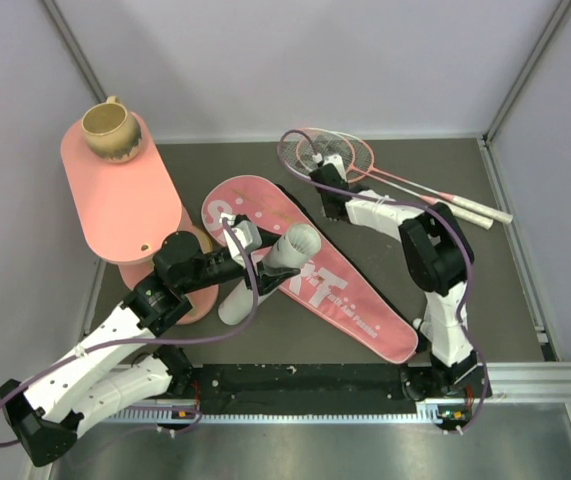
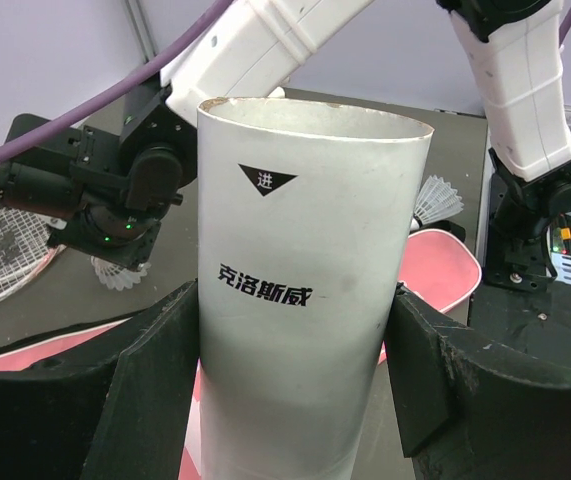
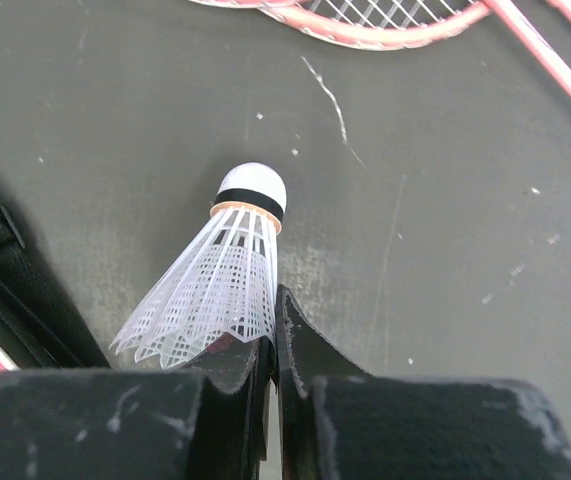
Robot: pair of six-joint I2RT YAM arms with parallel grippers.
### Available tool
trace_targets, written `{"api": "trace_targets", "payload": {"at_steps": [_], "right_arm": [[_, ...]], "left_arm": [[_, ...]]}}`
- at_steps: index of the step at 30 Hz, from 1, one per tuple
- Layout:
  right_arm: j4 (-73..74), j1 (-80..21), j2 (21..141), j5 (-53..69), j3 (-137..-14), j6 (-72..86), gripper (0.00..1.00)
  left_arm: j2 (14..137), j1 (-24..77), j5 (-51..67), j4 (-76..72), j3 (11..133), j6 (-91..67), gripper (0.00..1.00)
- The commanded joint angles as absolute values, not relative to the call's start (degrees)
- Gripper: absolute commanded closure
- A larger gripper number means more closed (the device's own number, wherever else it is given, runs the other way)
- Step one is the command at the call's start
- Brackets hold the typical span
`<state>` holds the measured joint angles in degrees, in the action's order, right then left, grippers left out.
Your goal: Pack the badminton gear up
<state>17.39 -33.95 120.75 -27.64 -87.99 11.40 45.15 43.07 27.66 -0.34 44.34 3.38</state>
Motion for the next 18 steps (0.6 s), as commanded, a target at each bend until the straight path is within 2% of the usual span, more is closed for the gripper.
{"api": "trace_targets", "payload": {"at_steps": [1,5,8,12,18], "right_arm": [[13.99,-33.66,111.9,-30.68,-83.69,12.13,1.0],[16.51,-31.56,105.06,-25.68,-81.22,14.58,1.0],[16.79,-27.97,96.64,-15.15,-75.69,17.92,1.0],[18.62,-22.42,83.37,10.02,-67.08,18.64,1.0],[32.23,-21.45,66.47,28.44,-62.93,11.96,1.0]], "left_arm": [[44.3,43.15,27.16,-3.78,44.47,4.57,0.91],[43.95,43.15,26.72,-3.6,44.39,5.1,0.91],[44.47,43.24,26.98,-3.08,44.91,5.62,0.91],[45.09,43.16,29.0,-2.28,45.44,5.19,0.91],[47.55,43.24,29.97,-0.88,46.49,6.41,0.91]]}}
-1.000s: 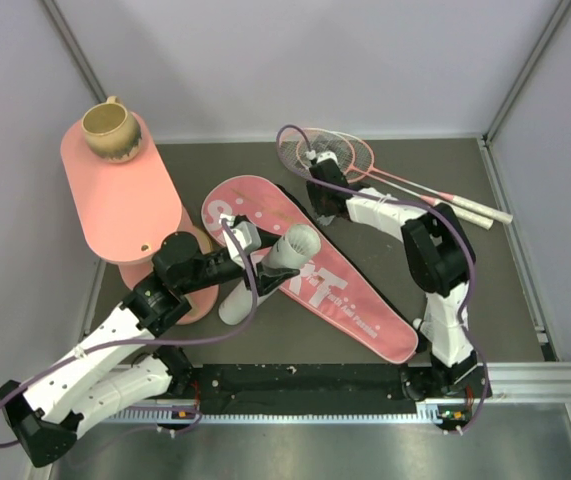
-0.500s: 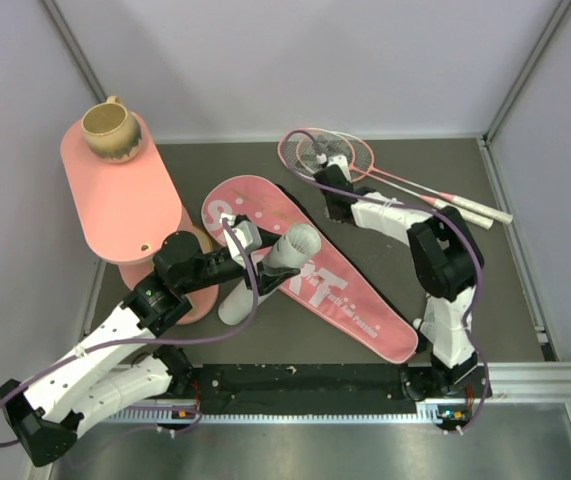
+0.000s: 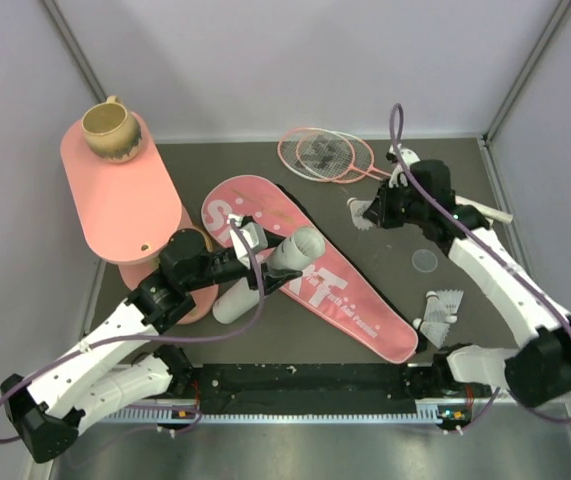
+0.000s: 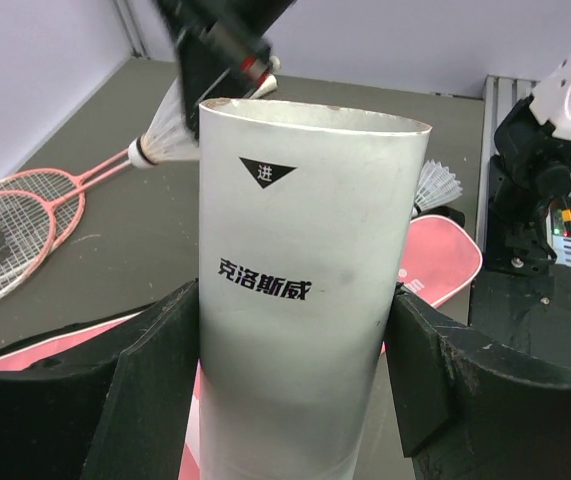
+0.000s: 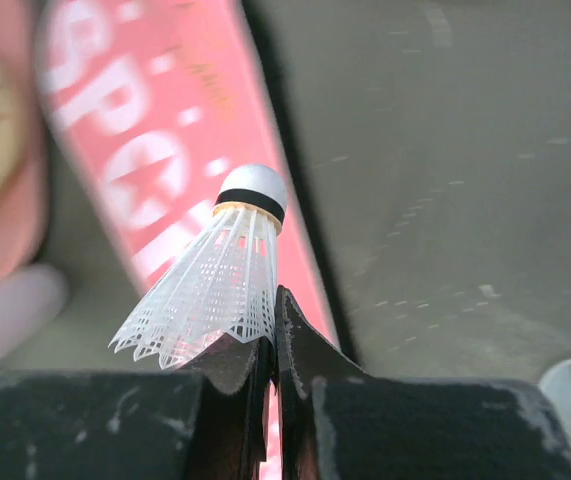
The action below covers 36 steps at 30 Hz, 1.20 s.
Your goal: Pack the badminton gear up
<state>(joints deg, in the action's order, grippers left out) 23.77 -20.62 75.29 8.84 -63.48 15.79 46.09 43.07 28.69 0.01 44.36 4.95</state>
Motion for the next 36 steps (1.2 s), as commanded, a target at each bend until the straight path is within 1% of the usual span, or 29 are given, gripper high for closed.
{"api": "trace_targets", "payload": {"at_steps": [1,4,6,7,9,13,18,21,27,29,30,32,33,36], "right_arm": [[36.26,-21.45,62.18,29.69,-63.28,11.78,1.0],[42.33,-21.53,55.4,34.97,-65.29,11.51,1.0],[45.42,-21.62,53.53,38.65,-67.49,11.78,1.0],[47.09,-22.75,53.18,39.45,-70.72,11.43,1.0],[51.67,-24.68,52.82,38.77,-73.9,10.47,1.0],[55.54,-29.43,55.19,37.1,-81.02,9.67,1.0],[57.03,-35.06,60.01,34.9,-84.81,10.37,1.0],[59.49,-38.31,61.96,30.0,-87.09,10.11,1.0],[61.69,-40.95,67.32,26.38,-91.31,9.76,1.0],[61.79,-41.04,68.64,24.18,-92.19,10.37,0.91],[61.7,-41.04,68.99,23.47,-92.81,10.63,0.83],[60.56,-41.31,69.26,20.58,-92.9,11.86,0.78],[60.12,-41.31,69.43,20.39,-92.47,12.04,0.72],[57.84,-42.01,70.4,19.69,-91.76,13.09,0.66]], "left_arm": [[48.16,43.24,30.14,-0.44,46.76,6.5,0.91],[48.52,43.33,31.2,-0.26,47.02,7.12,0.91],[48.69,43.24,31.38,1.23,46.93,7.65,0.91],[48.87,43.24,31.55,1.32,46.93,7.73,0.91],[49.39,43.33,32.51,1.32,47.2,8.26,0.91],[50.71,43.33,34.8,1.84,47.99,8.44,0.91],[50.71,43.33,36.38,2.11,47.73,7.73,0.91],[50.98,43.33,37.26,2.11,47.9,7.56,0.91],[51.07,43.42,38.32,1.58,48.16,6.86,0.92],[50.89,43.33,38.32,1.49,47.99,6.77,0.92],[50.63,43.42,38.23,1.23,47.64,6.77,0.92],[50.54,43.42,38.32,0.97,47.55,6.59,0.92],[50.54,43.33,38.41,0.88,47.64,6.59,0.92],[50.8,43.42,38.32,0.44,47.81,6.24,0.92]]}}
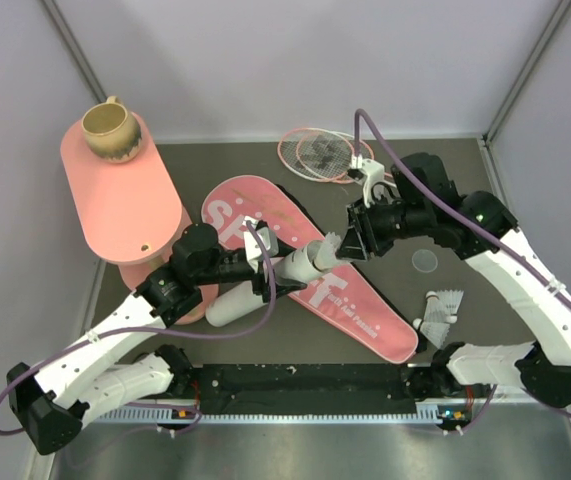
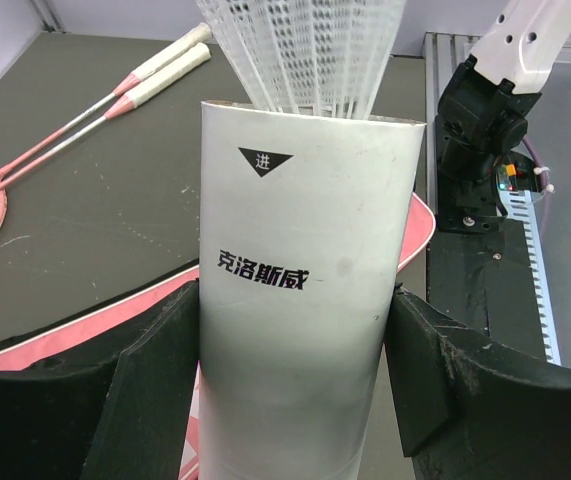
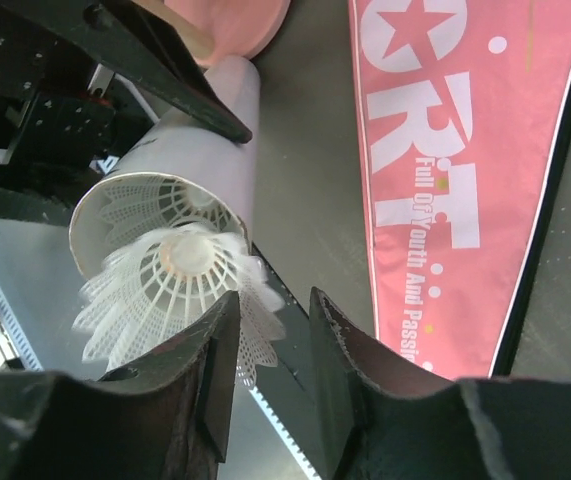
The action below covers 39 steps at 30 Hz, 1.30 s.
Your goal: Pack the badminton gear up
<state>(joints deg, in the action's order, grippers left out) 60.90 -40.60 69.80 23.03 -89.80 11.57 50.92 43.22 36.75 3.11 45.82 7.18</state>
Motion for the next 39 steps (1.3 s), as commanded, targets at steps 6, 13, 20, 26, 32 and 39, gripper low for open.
{"api": "trace_targets", "payload": {"at_steps": [6,13,20,26,32,39], "right_arm": [[52.66,-47.37,71.98,16.88,-90.18,15.9,0.58],[41.23,-51.59,70.41,10.9,-81.75,22.41,0.54],[40.69,-51.5,58.82,0.38,-78.94,21.89,0.34],[40.87,-51.42,44.07,-20.01,-69.9,23.46,0.16],[48.94,-40.48,40.87,-30.06,-61.37,33.03,0.07],[53.62,-6.54,43.77,-8.38,-49.41,38.49,0.05]], "left_arm": [[50.54,43.42,38.23,0.53,47.46,5.89,0.93],[50.01,43.33,37.79,0.44,47.29,5.54,0.93],[49.05,43.42,36.13,0.44,47.02,5.36,0.93],[48.25,43.33,35.16,0.44,46.76,5.8,0.93],[47.73,43.33,34.63,0.44,46.76,5.54,0.93],[46.32,43.33,35.33,0.44,46.76,4.84,0.93]]}}
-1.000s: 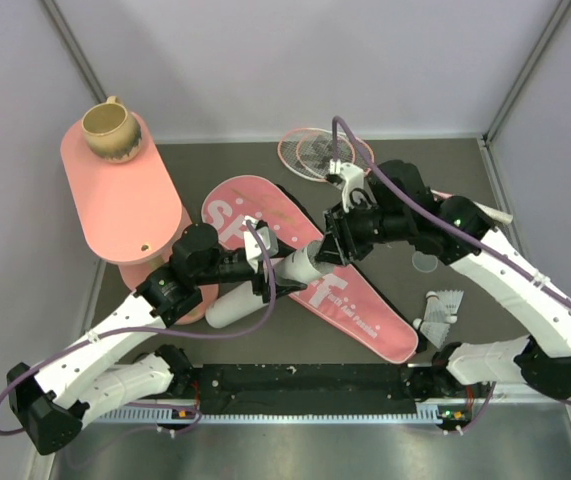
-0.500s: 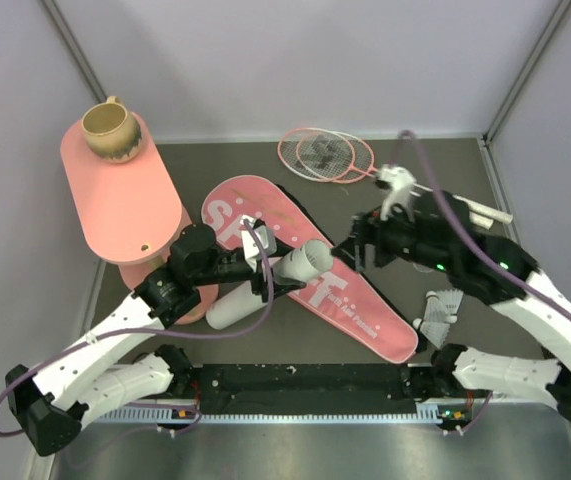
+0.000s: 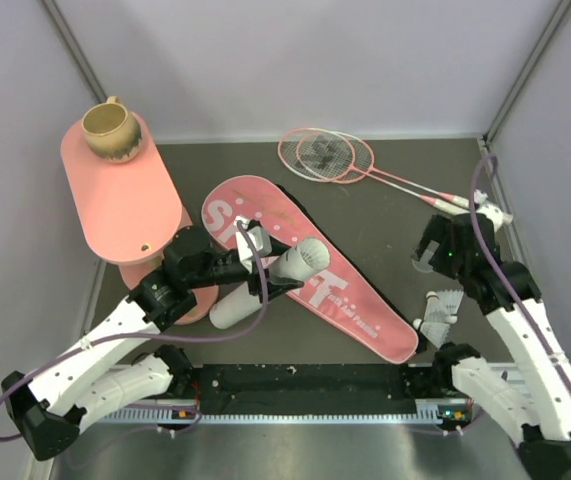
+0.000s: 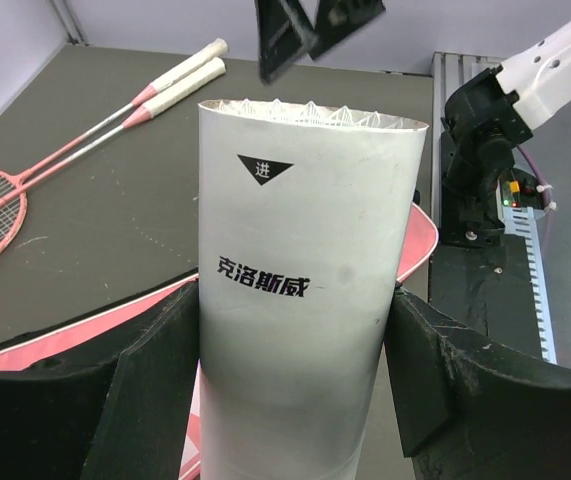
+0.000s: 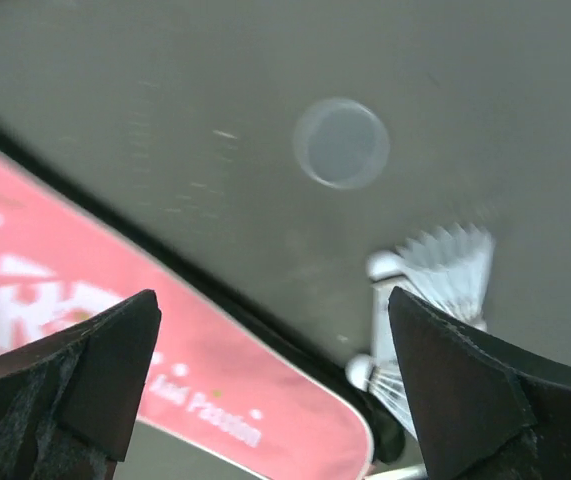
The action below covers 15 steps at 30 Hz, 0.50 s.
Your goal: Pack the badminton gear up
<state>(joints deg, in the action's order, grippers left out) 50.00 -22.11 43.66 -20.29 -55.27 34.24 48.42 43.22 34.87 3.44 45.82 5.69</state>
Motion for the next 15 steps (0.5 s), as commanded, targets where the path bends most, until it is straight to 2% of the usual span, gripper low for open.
{"api": "trace_targets", "payload": {"at_steps": [1,3,6,10,15], "right_arm": [[51.44,-3.02,42.29,-4.09,-47.74,38.24,0.05],[51.24,4.96,41.23,-3.77,-44.48,39.8,0.05],[52.81,10.0,43.32,-6.84,-42.63,43.76,0.06],[59.93,10.72,53.5,-17.9,-45.17,50.43,0.03],[62.67,10.72,63.89,-19.6,-49.74,52.56,0.01]], "left_arm": [[46.14,43.33,35.42,0.27,46.67,4.66,0.94],[45.79,43.33,35.95,-2.1,46.32,3.79,0.94],[45.44,43.42,36.74,-2.29,46.41,3.17,0.93],[44.65,43.33,36.3,-2.63,46.41,2.02,0.94],[44.03,43.33,37.26,-3.6,46.23,0.79,0.94]]}}
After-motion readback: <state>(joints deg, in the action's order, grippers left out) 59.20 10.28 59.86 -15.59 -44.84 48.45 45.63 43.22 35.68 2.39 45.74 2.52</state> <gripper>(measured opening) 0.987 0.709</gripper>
